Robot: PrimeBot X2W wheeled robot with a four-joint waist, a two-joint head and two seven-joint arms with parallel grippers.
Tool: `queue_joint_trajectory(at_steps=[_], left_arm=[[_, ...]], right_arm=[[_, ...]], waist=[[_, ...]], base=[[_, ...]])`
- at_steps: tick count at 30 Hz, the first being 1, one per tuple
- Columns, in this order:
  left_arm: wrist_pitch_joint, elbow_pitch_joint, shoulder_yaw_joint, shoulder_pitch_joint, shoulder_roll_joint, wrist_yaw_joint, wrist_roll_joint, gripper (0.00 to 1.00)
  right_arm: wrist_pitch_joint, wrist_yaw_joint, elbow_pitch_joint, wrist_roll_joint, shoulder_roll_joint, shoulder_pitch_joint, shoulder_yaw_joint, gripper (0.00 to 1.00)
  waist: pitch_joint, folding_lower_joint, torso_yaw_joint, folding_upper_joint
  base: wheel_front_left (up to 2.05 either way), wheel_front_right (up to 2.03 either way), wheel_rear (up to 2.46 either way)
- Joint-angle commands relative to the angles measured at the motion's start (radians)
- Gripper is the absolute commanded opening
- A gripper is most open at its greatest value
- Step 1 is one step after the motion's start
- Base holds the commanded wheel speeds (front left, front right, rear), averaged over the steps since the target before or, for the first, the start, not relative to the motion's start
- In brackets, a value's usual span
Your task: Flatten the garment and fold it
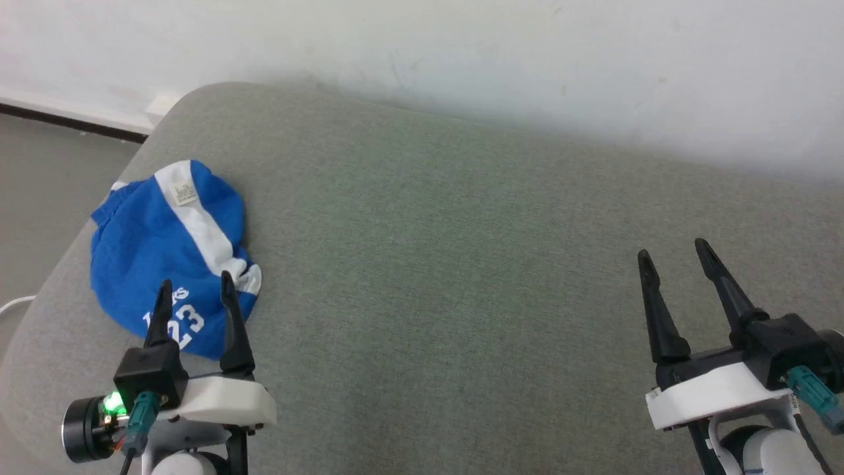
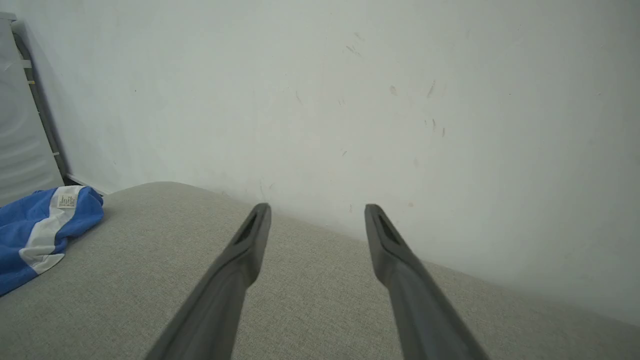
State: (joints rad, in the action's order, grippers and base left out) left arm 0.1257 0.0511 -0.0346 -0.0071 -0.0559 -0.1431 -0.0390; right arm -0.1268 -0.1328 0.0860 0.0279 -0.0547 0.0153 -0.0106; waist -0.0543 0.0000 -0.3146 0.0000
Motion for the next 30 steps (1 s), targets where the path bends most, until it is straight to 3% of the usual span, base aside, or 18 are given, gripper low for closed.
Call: queue_joint_trajectory(at_steps=[1, 9, 16, 24, 30], left_arm=[[0.013, 0.008, -0.01, -0.024, 0.003, -0.013, -0.005, 1.0], [0.03, -0.004, -0.044, -0.041, 0.003, -0.03, -0.02, 1.0], [0.044, -0.07, -0.114, -0.158, -0.023, 0.012, -0.039, 1.0], [0.06, -0.282, -0.16, -0.363, -0.134, 0.089, -0.06, 1.0], [-0.005, -0.476, -0.164, -0.528, -0.231, 0.158, -0.092, 1.0]], right_arm=[[-0.012, 0.001, 0.011, 0.005, 0.002, 0.002, -0.005, 1.0], [-0.029, 0.001, 0.024, 0.001, 0.003, 0.005, -0.01, 1.0], [-0.043, 0.001, 0.041, -0.018, -0.007, 0.029, -0.022, 1.0], [-0.06, 0.001, 0.073, -0.026, -0.031, 0.073, -0.024, 1.0], [-0.072, 0.002, 0.096, -0.026, -0.049, 0.109, -0.021, 1.0]], waist=[[-0.007, 0.0, -0.024, 0.0], [-0.024, 0.0, -0.063, 0.0], [-0.072, 0.0, -0.081, 0.0], [-0.169, 0.0, -0.073, 0.0], [-0.247, 0.0, -0.064, 0.0]], base=[[0.0, 0.0, 0.0], [0.0, 0.0, 0.0], [0.0, 0.0, 0.0], [0.0, 0.0, 0.0], [0.0, 0.0, 0.0]])
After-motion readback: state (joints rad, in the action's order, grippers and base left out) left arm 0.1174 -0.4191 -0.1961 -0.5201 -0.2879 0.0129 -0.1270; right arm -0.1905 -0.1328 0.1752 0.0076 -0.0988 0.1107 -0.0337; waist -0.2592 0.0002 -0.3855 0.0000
